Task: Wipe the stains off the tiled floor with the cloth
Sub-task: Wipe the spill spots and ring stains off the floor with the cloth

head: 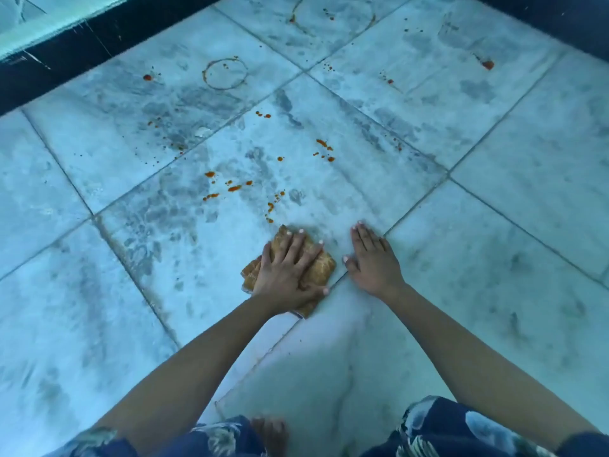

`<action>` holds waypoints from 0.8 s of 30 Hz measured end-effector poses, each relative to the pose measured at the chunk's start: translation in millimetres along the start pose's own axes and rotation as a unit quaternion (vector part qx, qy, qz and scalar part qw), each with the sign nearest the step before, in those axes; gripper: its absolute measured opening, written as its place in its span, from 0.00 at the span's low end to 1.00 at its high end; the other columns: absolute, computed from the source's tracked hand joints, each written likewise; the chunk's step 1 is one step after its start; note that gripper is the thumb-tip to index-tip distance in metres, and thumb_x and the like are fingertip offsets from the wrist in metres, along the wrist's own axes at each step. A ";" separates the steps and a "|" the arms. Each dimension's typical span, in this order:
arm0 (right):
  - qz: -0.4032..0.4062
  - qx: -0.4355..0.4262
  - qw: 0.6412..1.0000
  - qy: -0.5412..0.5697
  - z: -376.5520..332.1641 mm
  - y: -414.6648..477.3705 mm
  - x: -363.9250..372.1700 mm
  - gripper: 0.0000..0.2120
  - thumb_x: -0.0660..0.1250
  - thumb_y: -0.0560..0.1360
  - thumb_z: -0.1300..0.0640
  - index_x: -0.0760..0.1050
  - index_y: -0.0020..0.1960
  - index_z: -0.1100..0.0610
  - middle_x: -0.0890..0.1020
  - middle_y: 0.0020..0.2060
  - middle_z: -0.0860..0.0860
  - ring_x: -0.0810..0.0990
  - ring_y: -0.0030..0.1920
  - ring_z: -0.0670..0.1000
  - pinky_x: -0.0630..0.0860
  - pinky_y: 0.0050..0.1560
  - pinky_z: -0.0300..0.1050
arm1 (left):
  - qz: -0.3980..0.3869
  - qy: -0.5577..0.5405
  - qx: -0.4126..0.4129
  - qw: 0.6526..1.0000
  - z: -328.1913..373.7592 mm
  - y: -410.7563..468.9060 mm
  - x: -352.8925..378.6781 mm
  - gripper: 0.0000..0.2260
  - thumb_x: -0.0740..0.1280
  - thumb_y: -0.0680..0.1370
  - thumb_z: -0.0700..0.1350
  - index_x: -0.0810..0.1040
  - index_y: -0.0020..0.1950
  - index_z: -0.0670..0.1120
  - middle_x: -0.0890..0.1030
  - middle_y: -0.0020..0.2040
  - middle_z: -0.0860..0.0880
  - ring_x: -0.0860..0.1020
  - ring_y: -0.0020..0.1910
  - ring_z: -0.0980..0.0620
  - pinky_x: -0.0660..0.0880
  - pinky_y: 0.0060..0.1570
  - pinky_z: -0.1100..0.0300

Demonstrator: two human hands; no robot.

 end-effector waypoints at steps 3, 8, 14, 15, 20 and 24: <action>0.004 -0.005 1.000 -0.002 4.1 -2.2 2.8 0.31 0.50 0.81 0.46 0.40 0.77 0.57 0.43 0.77 0.52 0.44 0.76 0.50 0.43 0.74 0.48 | 0.060 0.053 0.078 0.994 9.2 -25.8 17.7 0.32 0.44 0.73 0.72 0.48 0.76 0.62 0.52 0.78 0.47 0.55 0.76 0.43 0.53 0.69 0.37; -0.006 -0.025 1.000 0.003 8.1 -1.7 5.6 0.31 0.48 0.81 0.45 0.40 0.77 0.57 0.41 0.77 0.52 0.42 0.76 0.50 0.41 0.73 0.46 | 0.054 0.041 0.052 0.996 -34.4 -23.6 9.7 0.27 0.38 0.78 0.66 0.49 0.75 0.61 0.54 0.77 0.47 0.56 0.75 0.42 0.57 0.68 0.39; 0.001 -0.028 1.000 0.006 8.9 -0.4 6.0 0.31 0.50 0.81 0.45 0.40 0.77 0.56 0.42 0.77 0.51 0.43 0.76 0.49 0.43 0.73 0.45 | 0.045 0.016 0.018 0.999 6.4 23.8 -6.6 0.25 0.47 0.79 0.62 0.46 0.76 0.62 0.45 0.79 0.48 0.44 0.77 0.46 0.47 0.72 0.41; 0.002 -0.030 1.000 0.006 9.6 -1.0 6.3 0.31 0.48 0.81 0.44 0.40 0.77 0.56 0.42 0.77 0.51 0.43 0.76 0.49 0.43 0.73 0.45 | 0.055 0.031 0.072 0.995 13.4 9.0 -1.6 0.25 0.48 0.79 0.61 0.49 0.76 0.61 0.48 0.78 0.47 0.48 0.77 0.45 0.50 0.72 0.40; 0.002 -0.029 1.000 -0.001 13.4 -0.1 11.2 0.34 0.39 0.77 0.38 0.39 0.77 0.55 0.41 0.77 0.50 0.41 0.76 0.48 0.40 0.73 0.44 | 0.105 0.050 0.177 0.977 -36.2 -45.6 17.3 0.23 0.46 0.80 0.61 0.51 0.76 0.60 0.59 0.76 0.47 0.60 0.74 0.46 0.57 0.68 0.45; 0.008 -0.035 0.999 0.009 14.8 1.6 13.4 0.41 0.30 0.67 0.36 0.39 0.77 0.54 0.41 0.76 0.49 0.41 0.76 0.48 0.40 0.73 0.44 | 0.069 0.008 0.041 0.997 -38.3 9.8 -5.5 0.26 0.35 0.76 0.66 0.43 0.74 0.62 0.44 0.77 0.51 0.46 0.77 0.48 0.50 0.73 0.43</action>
Point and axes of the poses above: each hand's wrist, its own y-axis towards the middle knuckle, its own x-axis out of the palm, z = x × y, the point moved 4 cm from there along y, towards the middle knuckle
